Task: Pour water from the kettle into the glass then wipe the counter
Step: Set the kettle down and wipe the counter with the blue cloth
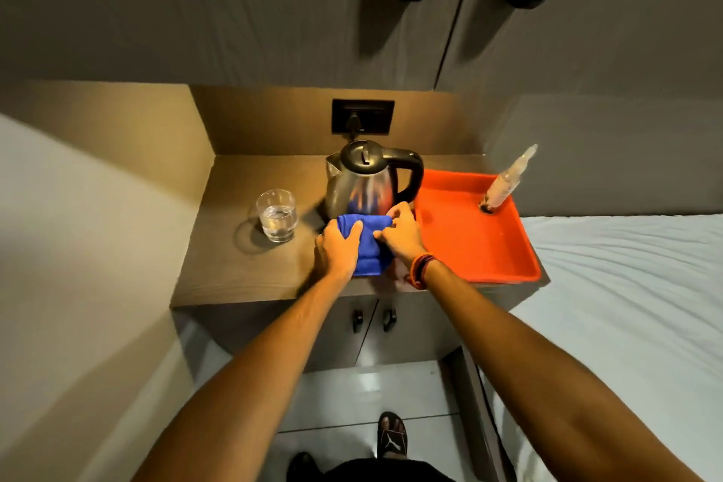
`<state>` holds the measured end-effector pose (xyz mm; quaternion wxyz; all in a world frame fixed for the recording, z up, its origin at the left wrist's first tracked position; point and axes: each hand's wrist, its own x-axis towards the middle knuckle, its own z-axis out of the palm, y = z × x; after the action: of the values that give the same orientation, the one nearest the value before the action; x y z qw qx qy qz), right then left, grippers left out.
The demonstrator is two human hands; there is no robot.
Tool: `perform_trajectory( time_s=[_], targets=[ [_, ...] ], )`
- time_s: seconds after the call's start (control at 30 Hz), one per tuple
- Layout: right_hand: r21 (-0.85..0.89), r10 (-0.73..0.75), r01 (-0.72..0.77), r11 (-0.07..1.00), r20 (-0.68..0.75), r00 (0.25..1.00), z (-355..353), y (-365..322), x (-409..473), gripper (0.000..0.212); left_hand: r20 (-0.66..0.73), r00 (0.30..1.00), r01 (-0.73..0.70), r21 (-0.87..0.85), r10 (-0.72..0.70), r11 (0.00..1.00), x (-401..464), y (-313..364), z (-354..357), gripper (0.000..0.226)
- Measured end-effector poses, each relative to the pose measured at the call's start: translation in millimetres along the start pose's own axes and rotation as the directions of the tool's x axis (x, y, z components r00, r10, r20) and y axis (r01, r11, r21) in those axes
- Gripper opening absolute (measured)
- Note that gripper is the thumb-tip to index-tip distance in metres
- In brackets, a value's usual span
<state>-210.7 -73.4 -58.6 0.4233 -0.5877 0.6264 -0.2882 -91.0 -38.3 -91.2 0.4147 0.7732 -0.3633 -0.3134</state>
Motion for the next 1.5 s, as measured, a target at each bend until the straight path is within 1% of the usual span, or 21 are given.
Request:
perform_trajectory(
  time_s=[0.1, 0.17, 0.2, 0.23, 0.3, 0.33, 0.37, 0.4, 0.43, 0.47, 0.53, 0.6, 0.7, 0.77, 0.83, 0.93, 1.03, 1.17, 1.3, 1.37, 1.5],
  targets=[
    [-0.055, -0.047, 0.048, 0.997, 0.026, 0.999, 49.2, 3.0, -19.7, 0.032, -0.092, 0.995, 0.038, 0.129, -0.027, 0.991, 2.3, -32.6, -30.2, 0.042],
    [-0.087, -0.062, 0.067, 0.994, 0.061, 0.996, 75.3, 4.8, -29.3, 0.03, -0.123, 0.991, 0.072, 0.197, -0.048, 0.978, 1.4, -48.7, -45.0, 0.041],
    [-0.139, -0.065, 0.075, 0.987, 0.081, 0.995, 85.0, 6.9, -32.7, 0.029, -0.124, 0.991, 0.083, 0.236, -0.054, 0.968, 0.3, -53.9, -50.0, 0.041],
    [-0.254, -0.084, 0.105, 0.962, 0.089, 0.992, 92.3, 9.9, -35.3, 0.031, -0.124, 0.991, 0.086, 0.277, -0.053, 0.957, -0.9, -57.9, -55.0, 0.04],
    [-0.537, -0.226, 0.232, 0.811, 0.078, 0.971, 103.0, 14.8, -38.8, 0.035, -0.131, 0.991, 0.065, 0.351, -0.019, 0.934, -0.3, -62.3, -64.1, 0.041],
    [-0.599, -0.338, 0.326, 0.732, 0.097, 0.936, 110.2, 14.9, -41.4, 0.035, -0.151, 0.989, 0.059, 0.371, -0.002, 0.927, 2.7, -64.8, -72.0, 0.044],
    [-0.612, -0.429, 0.425, 0.666, 0.152, 0.891, 116.7, 15.3, -44.2, 0.036, -0.183, 0.983, 0.062, 0.374, 0.008, 0.926, 6.6, -66.8, -80.6, 0.047],
    [-0.61, -0.476, 0.511, 0.606, 0.237, 0.847, 123.7, 17.1, -47.1, 0.04, -0.23, 0.973, 0.073, 0.354, 0.011, 0.932, 11.8, -68.9, -90.0, 0.053],
    [-0.606, -0.472, 0.572, 0.553, 0.338, 0.814, 132.1, 20.9, -50.2, 0.048, -0.279, 0.96, 0.089, 0.319, 0.004, 0.944, 17.8, -72.7, -100.8, 0.062],
    [-0.617, -0.427, 0.597, 0.513, 0.419, 0.801, 137.4, 27.3, -53.2, 0.054, -0.307, 0.952, 0.092, 0.283, -0.001, 0.955, 22.7, -75.5, -108.8, 0.074],
    [-0.657, -0.362, 0.594, 0.464, 0.471, 0.805, 143.5, 41.5, -55.3, 0.063, -0.286, 0.958, 0.071, 0.22, -0.006, 0.973, 32.6, -77.6, -118.6, 0.101],
    [-0.672, -0.345, 0.579, 0.462, 0.465, 0.815, 146.2, 49.2, -56.9, 0.067, -0.221, 0.975, 0.059, 0.123, -0.03, 0.991, 41.9, -75.2, -122.7, 0.117],
    [-0.658, -0.358, 0.582, 0.478, 0.459, 0.813, 154.7, 51.3, -59.5, 0.069, -0.188, 0.982, 0.035, 0.075, -0.02, 0.997, 53.9, -75.6, -125.1, 0.122],
    [-0.665, -0.353, 0.586, 0.464, 0.468, 0.81, 159.9, 53.5, -59.7, 0.069, -0.221, 0.975, 0.042, 0.031, -0.034, 0.999, 58.5, -74.7, -123.1, 0.115],
    [-0.671, -0.35, 0.581, 0.461, 0.464, 0.814, 162.0, 55.2, -57.4, 0.07, -0.251, 0.967, 0.046, -0.029, -0.051, 0.999, 63.8, -71.2, -118.5, 0.1],
    [-0.676, -0.336, 0.573, 0.463, 0.465, 0.819, 165.1, 49.5, -46.7, 0.072, -0.287, 0.957, 0.03, -0.052, -0.043, 0.998, 71.4, -68.2, -116.5, 0.084],
    [-0.666, -0.316, 0.574, 0.477, 0.48, 0.819, 169.8, 38.7, -30.3, 0.071, -0.353, 0.935, 0.005, -0.053, -0.024, 0.999, 73.4, -74.0, -122.3, 0.081],
    [-0.66, -0.29, 0.56, 0.501, 0.481, 0.827, 177.8, 16.7, -1.8, 0.069, -0.38, 0.925, -0.038, -0.086, 0.002, 0.996, 73.6, -82.2, -138.9, 0.082],
    [-0.671, -0.245, 0.522, 0.526, 0.468, 0.849, 179.4, -2.2, 30.4, 0.069, -0.424, 0.905, -0.05, -0.002, 0.044, 0.999, 60.9, -83.0, -158.6, 0.088],
    [-0.658, -0.227, 0.526, 0.539, 0.489, 0.843, 184.9, -10.9, 43.1, 0.068, -0.443, 0.893, -0.066, 0.042, 0.078, 0.997, 50.9, -88.3, -172.1, 0.088],
    [-0.644, -0.244, 0.558, 0.523, 0.514, 0.822, 201.7, -32.1, 57.7, 0.067, -0.474, 0.865, -0.123, 0.11, 0.161, 0.986, 36.5, -94.6, -204.1, 0.082]
  ],
)
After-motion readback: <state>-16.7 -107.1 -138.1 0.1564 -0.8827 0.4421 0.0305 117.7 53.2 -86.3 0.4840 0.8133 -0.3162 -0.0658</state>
